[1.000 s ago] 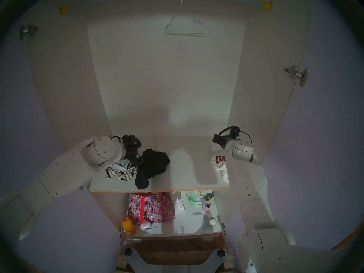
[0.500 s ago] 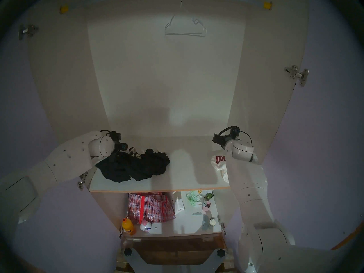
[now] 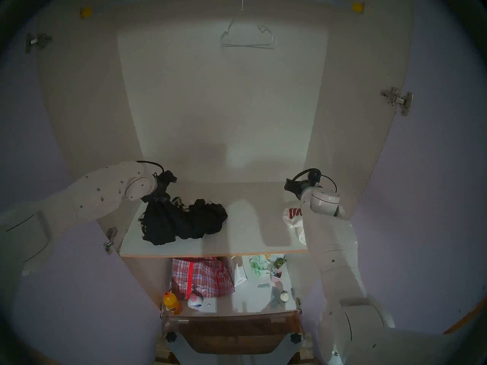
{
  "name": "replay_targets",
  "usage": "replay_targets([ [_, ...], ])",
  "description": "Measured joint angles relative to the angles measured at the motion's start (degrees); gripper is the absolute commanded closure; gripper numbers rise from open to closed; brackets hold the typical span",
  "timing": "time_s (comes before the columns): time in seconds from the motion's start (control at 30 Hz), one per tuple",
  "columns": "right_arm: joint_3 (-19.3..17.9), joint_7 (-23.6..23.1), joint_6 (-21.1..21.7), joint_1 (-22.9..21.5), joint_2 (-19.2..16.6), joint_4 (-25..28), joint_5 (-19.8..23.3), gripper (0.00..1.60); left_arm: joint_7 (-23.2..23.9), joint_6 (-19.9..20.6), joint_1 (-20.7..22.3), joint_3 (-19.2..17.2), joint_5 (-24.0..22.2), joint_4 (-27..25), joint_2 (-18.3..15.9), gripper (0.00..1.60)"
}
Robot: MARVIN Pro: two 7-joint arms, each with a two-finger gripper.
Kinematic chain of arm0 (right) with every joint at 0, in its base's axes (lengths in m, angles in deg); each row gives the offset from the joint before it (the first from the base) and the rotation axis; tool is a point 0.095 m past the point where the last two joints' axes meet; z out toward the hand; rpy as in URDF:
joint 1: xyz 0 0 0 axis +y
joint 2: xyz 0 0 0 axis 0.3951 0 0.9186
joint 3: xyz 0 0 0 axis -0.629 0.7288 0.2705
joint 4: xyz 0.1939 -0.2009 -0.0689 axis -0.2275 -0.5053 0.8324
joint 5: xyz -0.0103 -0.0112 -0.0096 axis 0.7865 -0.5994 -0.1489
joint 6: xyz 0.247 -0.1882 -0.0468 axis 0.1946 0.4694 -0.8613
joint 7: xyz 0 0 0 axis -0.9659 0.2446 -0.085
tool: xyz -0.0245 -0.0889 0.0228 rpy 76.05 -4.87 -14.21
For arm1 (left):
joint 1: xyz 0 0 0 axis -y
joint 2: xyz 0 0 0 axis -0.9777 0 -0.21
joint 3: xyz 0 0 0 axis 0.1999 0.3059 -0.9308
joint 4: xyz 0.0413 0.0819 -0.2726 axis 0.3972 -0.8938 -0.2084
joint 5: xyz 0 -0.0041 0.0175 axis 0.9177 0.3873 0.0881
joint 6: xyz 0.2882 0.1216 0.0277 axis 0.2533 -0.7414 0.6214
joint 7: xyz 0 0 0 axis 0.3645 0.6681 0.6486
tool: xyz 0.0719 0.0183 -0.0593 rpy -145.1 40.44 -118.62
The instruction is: Sort tops into two piles: light colors and dark colors
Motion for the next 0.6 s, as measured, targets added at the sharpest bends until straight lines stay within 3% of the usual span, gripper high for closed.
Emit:
replay_targets([
  [0.13,0.0,0.0,0.0,0.0,0.0,0.0,0.0,0.00,-1.1,-7.2,1.4,3.7,4.1,5.1,3.1,0.00],
  [0.23,0.0,0.0,0.0,0.0,0.0,0.0,0.0,0.00,-2.3,-12.2,1.4,5.1,4.2,6.9,4.7,0.00],
  [0.47,-0.1,0.0,0.0,0.0,0.1,0.0,-0.1,0.00,-7.5,-13.6,3.5,4.8,6.4,19.2,12.1,0.00],
  [0.6,-0.1,-0.1,0.0,0.0,0.1,0.0,-0.1,0.00,-8.1,-21.2,4.7,5.3,5.9,25.6,15.5,0.00],
])
